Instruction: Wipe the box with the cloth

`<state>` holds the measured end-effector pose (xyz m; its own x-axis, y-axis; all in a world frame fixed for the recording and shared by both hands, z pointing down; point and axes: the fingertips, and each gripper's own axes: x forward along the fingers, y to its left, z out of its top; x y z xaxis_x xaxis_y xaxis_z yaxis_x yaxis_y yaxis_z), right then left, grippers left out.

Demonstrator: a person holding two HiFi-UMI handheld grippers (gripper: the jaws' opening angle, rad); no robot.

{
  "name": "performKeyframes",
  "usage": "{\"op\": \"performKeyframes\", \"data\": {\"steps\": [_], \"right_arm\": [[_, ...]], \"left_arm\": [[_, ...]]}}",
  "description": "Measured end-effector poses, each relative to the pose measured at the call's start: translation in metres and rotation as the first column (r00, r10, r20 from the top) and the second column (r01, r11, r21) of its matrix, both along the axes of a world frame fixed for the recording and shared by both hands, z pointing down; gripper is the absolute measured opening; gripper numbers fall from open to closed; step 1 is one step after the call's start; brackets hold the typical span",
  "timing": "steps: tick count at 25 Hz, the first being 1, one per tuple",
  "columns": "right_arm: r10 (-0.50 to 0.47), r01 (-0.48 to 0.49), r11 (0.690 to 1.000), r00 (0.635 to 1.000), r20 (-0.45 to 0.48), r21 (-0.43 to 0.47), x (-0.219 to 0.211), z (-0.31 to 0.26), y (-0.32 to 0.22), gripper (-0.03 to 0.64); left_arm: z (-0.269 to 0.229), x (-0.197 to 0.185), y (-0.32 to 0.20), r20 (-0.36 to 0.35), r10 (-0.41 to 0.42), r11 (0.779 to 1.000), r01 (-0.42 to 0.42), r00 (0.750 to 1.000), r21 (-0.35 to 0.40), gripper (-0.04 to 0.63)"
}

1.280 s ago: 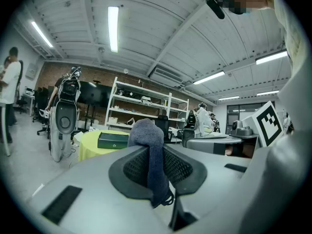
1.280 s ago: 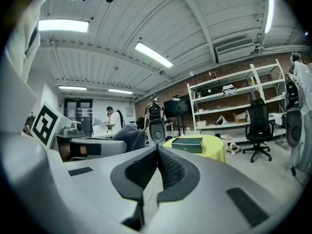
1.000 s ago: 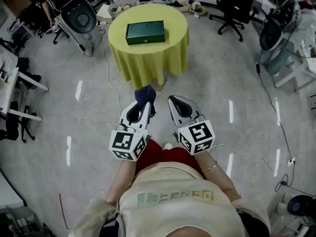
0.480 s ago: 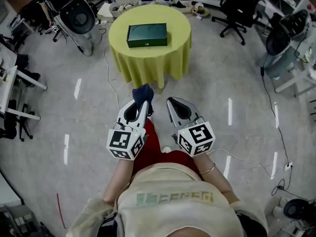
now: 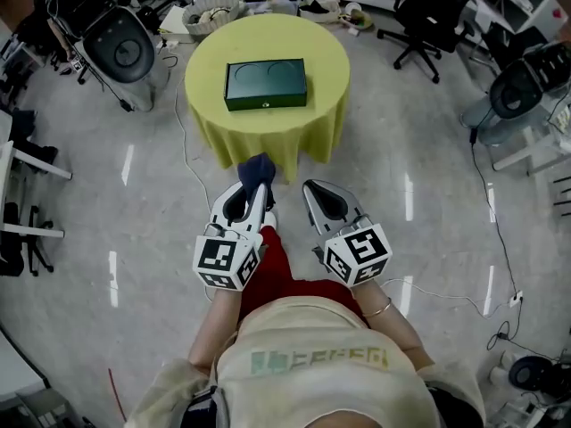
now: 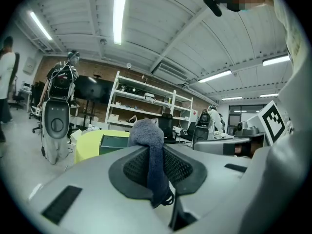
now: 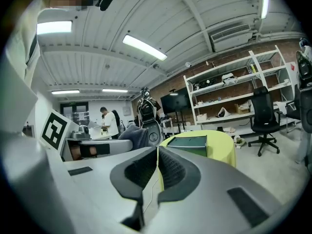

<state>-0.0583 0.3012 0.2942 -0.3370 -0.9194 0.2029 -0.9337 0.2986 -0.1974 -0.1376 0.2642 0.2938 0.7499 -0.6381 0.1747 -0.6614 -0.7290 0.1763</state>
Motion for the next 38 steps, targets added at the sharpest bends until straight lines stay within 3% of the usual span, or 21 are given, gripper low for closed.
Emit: {"op": "performKeyframes", "data": {"steps": [9,16,27,38], "right_arm": [[0.016,-0.016,0.999,1.000,-0.002,-0.050,-0.008,0.016,-0.147,0.038],[0.038,-0.039,0.997,0.999,-0.016,-0.067,-0.016,0.022,-0.232,0.038],[0.122,-0.125,0.986,0.992,-0.034,-0.111,0.005,0.032,-0.291,0.038],[0.162,-0.164,0.982,0.986,-0.027,-0.090,0.085,0.025,-0.366,0.038]], "left_arm": [[0.016,-0.011,-0.140,-0.013,0.014,0.999,-0.014,1.000,-0.042,0.061],[0.021,-0.021,-0.222,-0.003,0.044,0.998,-0.044,0.999,-0.043,0.061],[0.023,-0.007,-0.303,0.016,0.106,0.993,-0.105,0.994,-0.051,0.061],[0.021,0.055,-0.381,0.052,0.105,0.994,-0.102,0.993,-0.047,0.061]]}}
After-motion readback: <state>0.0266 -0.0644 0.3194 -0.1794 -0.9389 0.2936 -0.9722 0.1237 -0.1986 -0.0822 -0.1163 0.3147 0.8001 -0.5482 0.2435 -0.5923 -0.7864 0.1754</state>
